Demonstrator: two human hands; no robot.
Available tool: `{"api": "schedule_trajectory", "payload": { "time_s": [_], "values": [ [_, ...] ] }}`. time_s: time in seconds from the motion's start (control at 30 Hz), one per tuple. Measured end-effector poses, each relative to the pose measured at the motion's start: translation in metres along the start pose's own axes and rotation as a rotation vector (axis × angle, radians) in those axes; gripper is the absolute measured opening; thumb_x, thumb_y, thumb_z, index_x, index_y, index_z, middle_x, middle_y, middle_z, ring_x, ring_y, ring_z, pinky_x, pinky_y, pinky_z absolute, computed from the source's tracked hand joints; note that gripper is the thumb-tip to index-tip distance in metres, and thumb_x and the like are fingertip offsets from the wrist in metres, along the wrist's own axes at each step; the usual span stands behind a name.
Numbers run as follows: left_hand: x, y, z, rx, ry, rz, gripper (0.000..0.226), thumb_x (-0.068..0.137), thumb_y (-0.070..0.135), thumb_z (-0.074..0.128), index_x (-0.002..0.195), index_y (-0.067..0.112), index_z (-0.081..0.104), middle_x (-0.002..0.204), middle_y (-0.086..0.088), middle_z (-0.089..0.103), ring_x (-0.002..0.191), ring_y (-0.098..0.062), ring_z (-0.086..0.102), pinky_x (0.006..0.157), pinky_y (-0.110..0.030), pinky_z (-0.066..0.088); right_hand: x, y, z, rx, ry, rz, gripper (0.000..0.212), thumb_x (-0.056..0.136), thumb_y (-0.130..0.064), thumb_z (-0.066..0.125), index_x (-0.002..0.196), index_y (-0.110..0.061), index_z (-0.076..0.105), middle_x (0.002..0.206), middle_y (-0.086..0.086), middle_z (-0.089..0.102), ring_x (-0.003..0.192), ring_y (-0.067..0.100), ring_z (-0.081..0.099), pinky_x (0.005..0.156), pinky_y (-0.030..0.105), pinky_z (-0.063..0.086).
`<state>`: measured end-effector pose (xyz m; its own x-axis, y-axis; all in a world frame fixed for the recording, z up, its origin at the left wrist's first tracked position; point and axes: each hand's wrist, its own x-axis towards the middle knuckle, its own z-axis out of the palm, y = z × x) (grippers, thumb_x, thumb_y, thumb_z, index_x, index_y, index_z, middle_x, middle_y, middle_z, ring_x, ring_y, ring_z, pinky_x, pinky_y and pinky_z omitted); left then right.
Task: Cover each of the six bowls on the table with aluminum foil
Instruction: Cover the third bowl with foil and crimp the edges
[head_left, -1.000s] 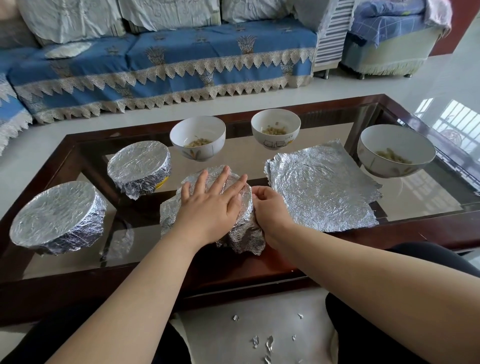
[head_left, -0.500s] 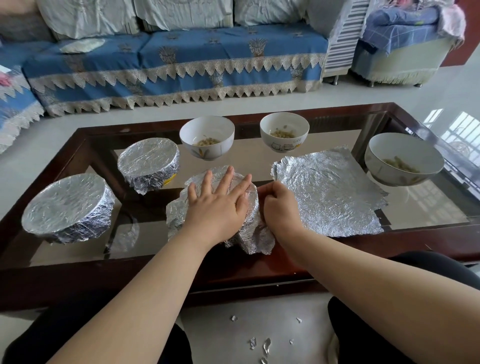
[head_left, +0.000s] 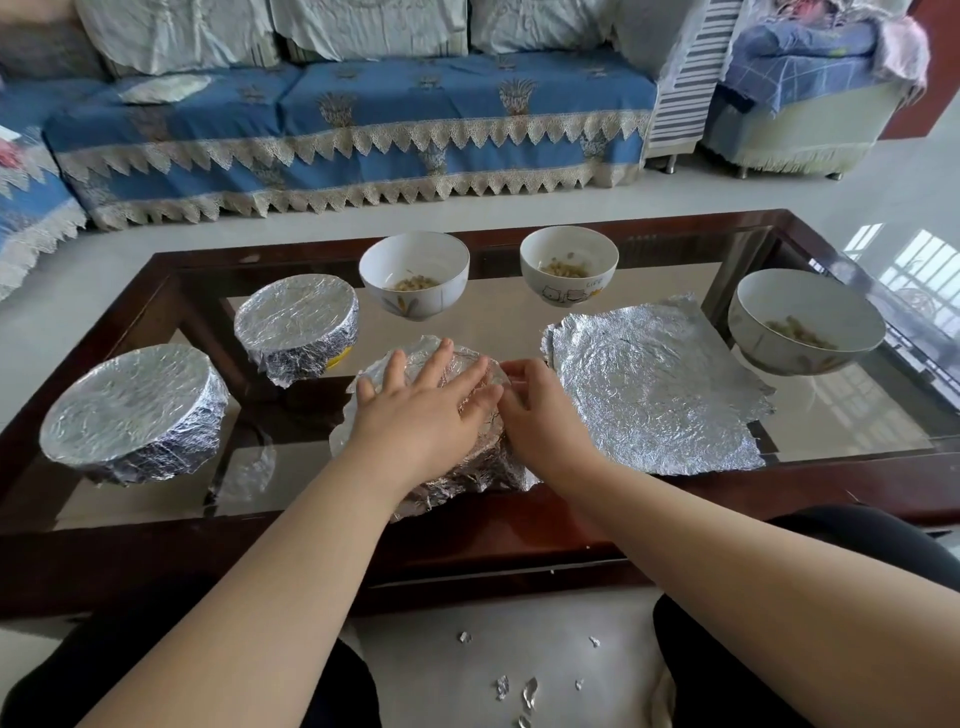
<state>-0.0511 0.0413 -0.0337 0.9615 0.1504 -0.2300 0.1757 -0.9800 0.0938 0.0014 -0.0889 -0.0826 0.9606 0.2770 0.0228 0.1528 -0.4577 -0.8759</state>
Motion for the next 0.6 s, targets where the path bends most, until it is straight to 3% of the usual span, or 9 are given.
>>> {"api": "schedule_trajectory", "payload": {
  "time_s": [0.13,0.23,0.4,0.43,0.53,0.6],
  "values": [
    [-0.003,-0.015,0.002,0.084,0.046,0.166,0.091,0.076,0.081,-0.008,0.157,0.042,0.002,0.163,0.013,-0.021,0.151,-0.025,-0.021,0.121,-0.054,-0.007,0.005,-0.001,-0.005,-0.084,0.007,-0.059,0.031,0.094,-0.018,0.047,0.123,-0.012,0.057,0.123,0.006,0.051,0.112,0.021,0.053,0.1,0.037,0.043],
    [-0.001,-0.019,0.009,0.048,0.078,0.215,0.099,0.074,0.084,-0.013,0.159,0.034,0.003,0.164,0.013,-0.017,0.152,-0.023,-0.018,0.122,-0.05,-0.007,0.007,-0.001,-0.006,-0.09,0.013,-0.094,0.03,0.096,-0.02,0.048,0.123,-0.015,0.061,0.116,0.005,0.059,0.103,0.018,0.057,0.092,0.033,0.045],
    [0.0,-0.02,0.018,0.024,0.135,0.212,0.07,0.086,0.076,-0.009,0.152,0.054,-0.006,0.166,0.013,-0.012,0.153,-0.024,-0.013,0.121,-0.048,-0.007,0.002,0.002,-0.01,0.152,0.018,-0.011,0.025,0.101,-0.029,0.046,0.114,-0.021,0.066,0.074,-0.015,0.058,0.06,-0.01,0.051,0.057,0.007,0.036],
    [0.0,-0.02,0.018,0.028,0.134,0.209,0.064,0.089,0.074,-0.007,0.15,0.057,-0.007,0.166,0.012,-0.012,0.153,-0.025,-0.013,0.12,-0.049,-0.006,0.001,0.004,-0.01,0.195,0.027,0.014,0.025,0.101,-0.029,0.046,0.111,-0.019,0.067,0.073,-0.012,0.061,0.059,-0.009,0.051,0.056,0.008,0.038],
    [-0.001,-0.018,0.015,0.029,0.112,0.195,0.061,0.089,0.067,-0.004,0.149,0.059,-0.005,0.166,0.011,-0.013,0.152,-0.026,-0.012,0.121,-0.05,-0.006,-0.002,0.008,-0.007,0.268,0.056,0.077,0.027,0.1,-0.029,0.049,0.101,-0.009,0.068,0.081,0.01,0.069,0.067,0.009,0.056,0.066,0.027,0.045],
    [0.0,-0.018,0.015,0.035,0.108,0.193,0.063,0.086,0.067,-0.004,0.149,0.059,-0.005,0.166,0.011,-0.013,0.152,-0.026,-0.012,0.121,-0.05,-0.006,-0.002,0.01,-0.005,0.276,0.059,0.111,0.028,0.099,-0.031,0.052,0.096,-0.008,0.067,0.066,0.001,0.062,0.055,0.005,0.049,0.055,0.022,0.04]
  ]
}}
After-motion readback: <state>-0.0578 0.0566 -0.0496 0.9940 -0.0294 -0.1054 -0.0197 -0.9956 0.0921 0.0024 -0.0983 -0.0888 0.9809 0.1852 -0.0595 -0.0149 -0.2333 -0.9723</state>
